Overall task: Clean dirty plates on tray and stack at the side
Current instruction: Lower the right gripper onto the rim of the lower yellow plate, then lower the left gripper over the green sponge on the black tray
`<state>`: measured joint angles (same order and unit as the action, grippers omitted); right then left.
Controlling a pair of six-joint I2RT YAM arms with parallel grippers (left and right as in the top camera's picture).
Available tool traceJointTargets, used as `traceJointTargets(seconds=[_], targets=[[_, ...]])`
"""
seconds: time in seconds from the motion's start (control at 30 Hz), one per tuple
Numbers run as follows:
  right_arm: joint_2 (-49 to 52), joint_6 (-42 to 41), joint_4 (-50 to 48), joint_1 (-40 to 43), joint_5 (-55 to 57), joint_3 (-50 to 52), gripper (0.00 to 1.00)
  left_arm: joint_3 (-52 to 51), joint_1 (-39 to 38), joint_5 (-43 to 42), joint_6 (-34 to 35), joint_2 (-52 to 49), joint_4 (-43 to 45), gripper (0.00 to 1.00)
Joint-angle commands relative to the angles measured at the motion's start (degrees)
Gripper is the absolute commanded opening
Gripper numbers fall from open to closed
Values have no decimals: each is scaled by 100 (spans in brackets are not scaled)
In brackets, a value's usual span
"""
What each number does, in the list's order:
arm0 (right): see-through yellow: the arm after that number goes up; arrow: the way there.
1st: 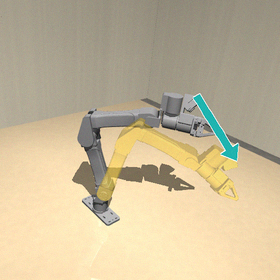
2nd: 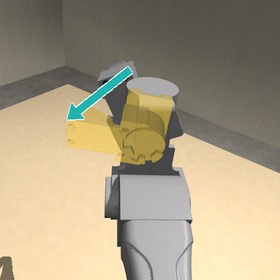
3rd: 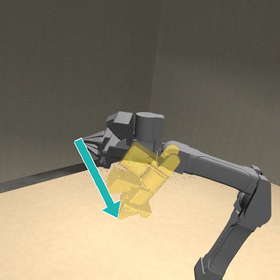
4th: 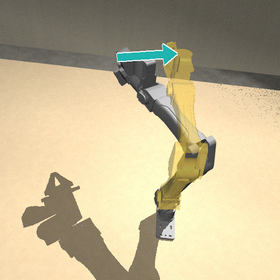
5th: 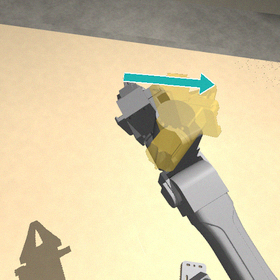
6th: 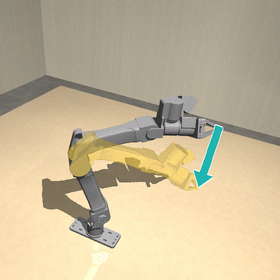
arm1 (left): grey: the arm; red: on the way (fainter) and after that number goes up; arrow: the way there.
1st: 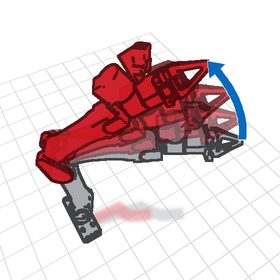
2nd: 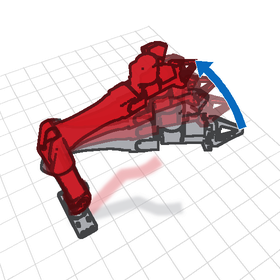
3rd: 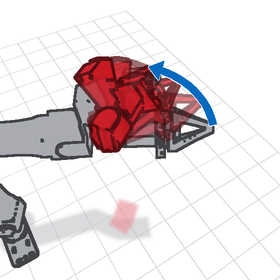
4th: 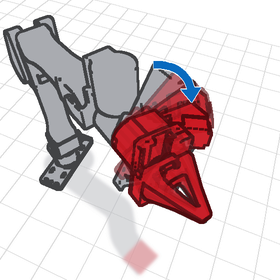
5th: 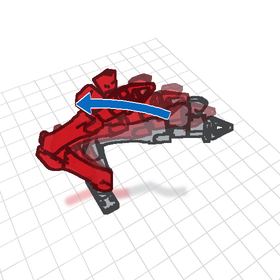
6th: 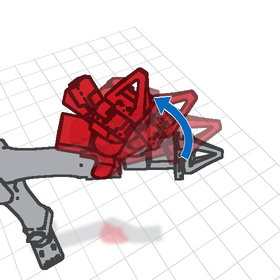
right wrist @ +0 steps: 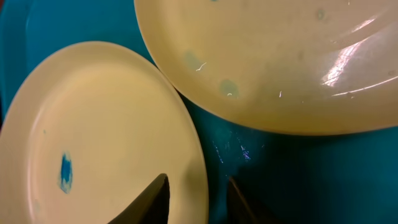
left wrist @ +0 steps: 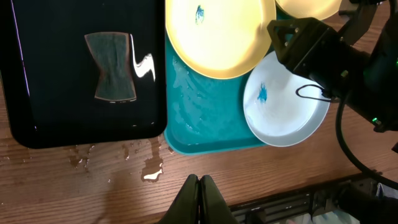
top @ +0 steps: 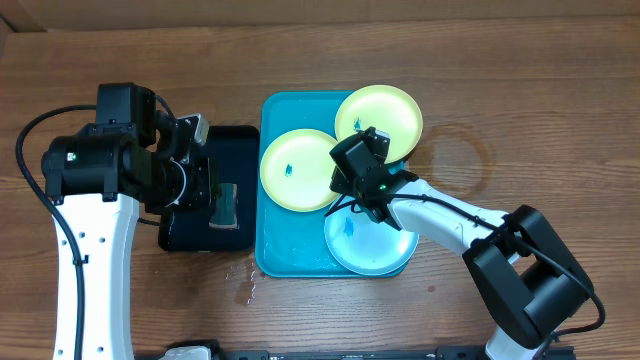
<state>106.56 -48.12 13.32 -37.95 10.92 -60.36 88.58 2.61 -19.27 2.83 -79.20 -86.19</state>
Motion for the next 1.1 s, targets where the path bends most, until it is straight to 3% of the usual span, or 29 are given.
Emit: traceJointTargets(seconds=[0.0,0.07,0.37,0.57,0.83,1.07], targets=[[24,-33,-39,-2,61,31,24,-46,-7,39,59,-20,-15,4],[24,-33,2,-2,61,31,17,-46,-7,39,59,-20,-13,4],[24,-33,94,-2,-72,31,19,-46,-7,39,59,-20,-13,4],[24,-31,177,-2,-68,28,11,-46,-7,42,59,-20,-11,4],[24,13,122,-2,-66,28,21,-46,-9,181,61,-20,-7,4],[24,168,63,-2,-66,31,17,-48,-7,192,59,-20,87,5]])
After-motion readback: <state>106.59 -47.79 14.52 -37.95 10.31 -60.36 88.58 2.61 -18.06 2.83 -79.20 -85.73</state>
